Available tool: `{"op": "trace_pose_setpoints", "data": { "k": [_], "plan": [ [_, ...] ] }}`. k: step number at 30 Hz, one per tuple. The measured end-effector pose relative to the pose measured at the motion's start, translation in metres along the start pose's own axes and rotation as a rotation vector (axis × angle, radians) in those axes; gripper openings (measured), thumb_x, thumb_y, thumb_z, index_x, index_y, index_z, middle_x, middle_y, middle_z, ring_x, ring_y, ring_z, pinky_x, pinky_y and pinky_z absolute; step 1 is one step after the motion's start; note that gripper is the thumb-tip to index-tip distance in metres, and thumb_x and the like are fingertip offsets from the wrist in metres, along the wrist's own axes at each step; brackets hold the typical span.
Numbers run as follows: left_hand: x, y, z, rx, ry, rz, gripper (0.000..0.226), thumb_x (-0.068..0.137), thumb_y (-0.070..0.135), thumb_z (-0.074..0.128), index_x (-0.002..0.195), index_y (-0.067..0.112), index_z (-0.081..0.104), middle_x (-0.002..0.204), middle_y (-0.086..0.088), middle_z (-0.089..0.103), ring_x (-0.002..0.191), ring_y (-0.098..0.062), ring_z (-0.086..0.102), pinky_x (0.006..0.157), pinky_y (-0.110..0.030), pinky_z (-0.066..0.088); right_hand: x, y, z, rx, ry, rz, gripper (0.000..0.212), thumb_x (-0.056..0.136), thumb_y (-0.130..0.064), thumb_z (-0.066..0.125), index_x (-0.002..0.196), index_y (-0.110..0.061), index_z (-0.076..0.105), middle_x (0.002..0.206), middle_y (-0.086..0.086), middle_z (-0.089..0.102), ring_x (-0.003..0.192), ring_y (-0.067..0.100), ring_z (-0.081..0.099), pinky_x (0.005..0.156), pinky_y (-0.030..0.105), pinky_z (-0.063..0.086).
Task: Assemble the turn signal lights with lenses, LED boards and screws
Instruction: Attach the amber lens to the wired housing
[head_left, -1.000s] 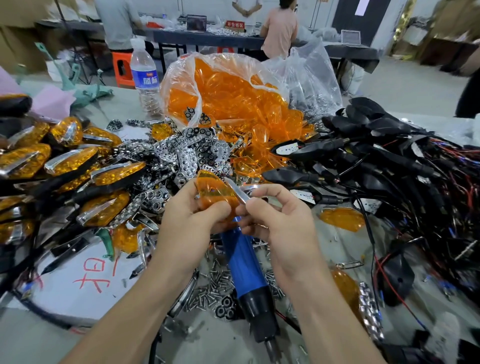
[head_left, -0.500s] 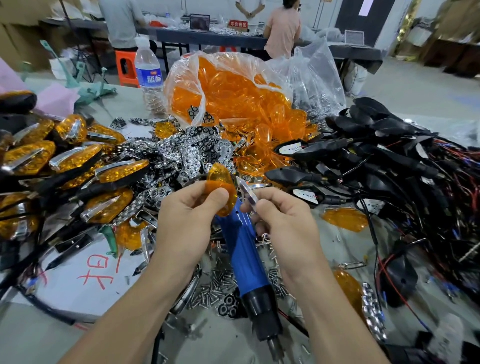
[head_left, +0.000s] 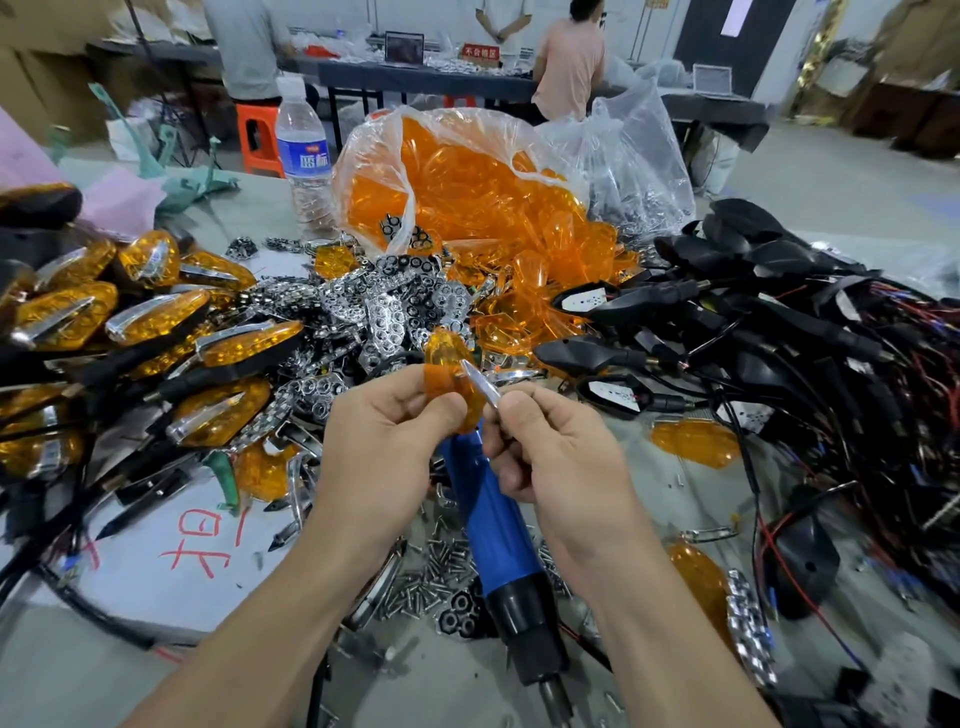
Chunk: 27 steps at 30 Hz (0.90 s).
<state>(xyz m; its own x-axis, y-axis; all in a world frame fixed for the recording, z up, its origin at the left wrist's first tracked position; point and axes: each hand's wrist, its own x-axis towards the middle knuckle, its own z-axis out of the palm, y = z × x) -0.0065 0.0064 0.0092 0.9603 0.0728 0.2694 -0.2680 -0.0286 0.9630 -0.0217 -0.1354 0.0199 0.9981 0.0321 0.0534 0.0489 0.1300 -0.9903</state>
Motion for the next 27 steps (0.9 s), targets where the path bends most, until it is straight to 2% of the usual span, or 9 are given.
{"op": "trace_pose_setpoints", "data": {
  "k": [3,5,11,15,18,22,24,25,27],
  "plan": [
    [-0.001,0.0,-0.001,0.032,-0.01,0.024,0.017,0.086,0.021,0.067,0.09,0.029,0.082,0.082,-0.004,0.079,0.083,-0.036,0.073,0.086,-0.052,0.063,0.0,0.002,0.001,-0.001,0.03,-0.024,0.031,0.107,-0.01,0.049,0.08,-0.007,0.063,0.063,-0.001,0.058,0.049,0.006,0.043,0.046,0.015,0.035],
    [-0.002,0.001,0.0,0.043,0.008,0.039,0.017,0.087,0.022,0.067,0.089,0.03,0.081,0.08,-0.004,0.079,0.081,-0.036,0.074,0.083,-0.055,0.063,0.0,0.004,0.003,-0.018,0.053,-0.048,0.03,0.107,-0.011,0.051,0.08,-0.006,0.064,0.064,0.0,0.059,0.051,0.007,0.043,0.048,0.016,0.036],
    [-0.008,0.001,0.004,0.186,0.098,0.115,0.015,0.088,0.023,0.067,0.087,0.032,0.079,0.078,0.011,0.078,0.072,-0.016,0.073,0.069,-0.039,0.059,0.0,0.007,0.006,-0.022,0.077,-0.061,0.036,0.106,-0.011,0.051,0.074,-0.015,0.065,0.065,0.003,0.059,0.053,0.008,0.045,0.05,0.016,0.038],
    [-0.009,0.001,0.003,0.218,0.106,0.132,0.013,0.088,0.026,0.067,0.088,0.032,0.078,0.075,0.008,0.077,0.07,-0.024,0.072,0.066,-0.047,0.057,0.0,0.008,0.004,-0.109,0.052,-0.081,0.036,0.106,-0.014,0.051,0.073,-0.013,0.063,0.059,0.003,0.053,0.054,0.009,0.044,0.051,0.016,0.037],
    [-0.01,0.002,0.002,0.238,0.114,0.155,0.012,0.088,0.026,0.067,0.088,0.033,0.076,0.074,0.01,0.076,0.068,-0.021,0.072,0.064,-0.045,0.058,0.0,0.008,0.002,-0.111,0.017,-0.089,0.038,0.107,-0.015,0.051,0.071,-0.018,0.064,0.059,0.001,0.054,0.053,0.007,0.045,0.05,0.015,0.038],
    [-0.012,0.005,0.002,0.3,0.138,0.21,0.014,0.088,0.023,0.068,0.079,0.03,0.075,0.07,0.016,0.074,0.062,-0.011,0.07,0.055,-0.027,0.054,0.001,0.009,0.006,-0.14,-0.009,-0.112,0.031,0.099,-0.028,0.054,0.071,-0.026,0.066,0.062,0.002,0.054,0.058,0.014,0.046,0.057,0.028,0.038],
    [-0.012,0.006,0.002,0.301,0.136,0.223,0.016,0.088,0.019,0.068,0.08,0.03,0.075,0.07,0.017,0.074,0.063,-0.007,0.07,0.054,-0.018,0.052,0.001,0.009,0.006,-0.133,-0.033,-0.108,0.027,0.096,-0.029,0.054,0.073,-0.024,0.068,0.066,0.006,0.056,0.06,0.016,0.046,0.057,0.03,0.037],
    [-0.012,0.006,0.001,0.282,0.131,0.218,0.017,0.088,0.017,0.068,0.08,0.03,0.076,0.071,0.015,0.075,0.063,-0.008,0.07,0.055,-0.02,0.053,0.001,0.009,0.005,-0.132,-0.053,-0.102,0.027,0.098,-0.027,0.054,0.075,-0.022,0.068,0.068,0.007,0.056,0.06,0.016,0.046,0.057,0.029,0.038],
    [-0.011,0.005,0.001,0.196,0.116,0.187,0.016,0.088,0.015,0.067,0.082,0.026,0.078,0.073,0.007,0.076,0.064,-0.017,0.071,0.06,-0.036,0.059,0.001,0.007,0.003,-0.158,-0.085,-0.085,0.029,0.103,-0.02,0.054,0.078,-0.019,0.068,0.068,0.007,0.055,0.061,0.016,0.045,0.058,0.028,0.038]
  ]
}}
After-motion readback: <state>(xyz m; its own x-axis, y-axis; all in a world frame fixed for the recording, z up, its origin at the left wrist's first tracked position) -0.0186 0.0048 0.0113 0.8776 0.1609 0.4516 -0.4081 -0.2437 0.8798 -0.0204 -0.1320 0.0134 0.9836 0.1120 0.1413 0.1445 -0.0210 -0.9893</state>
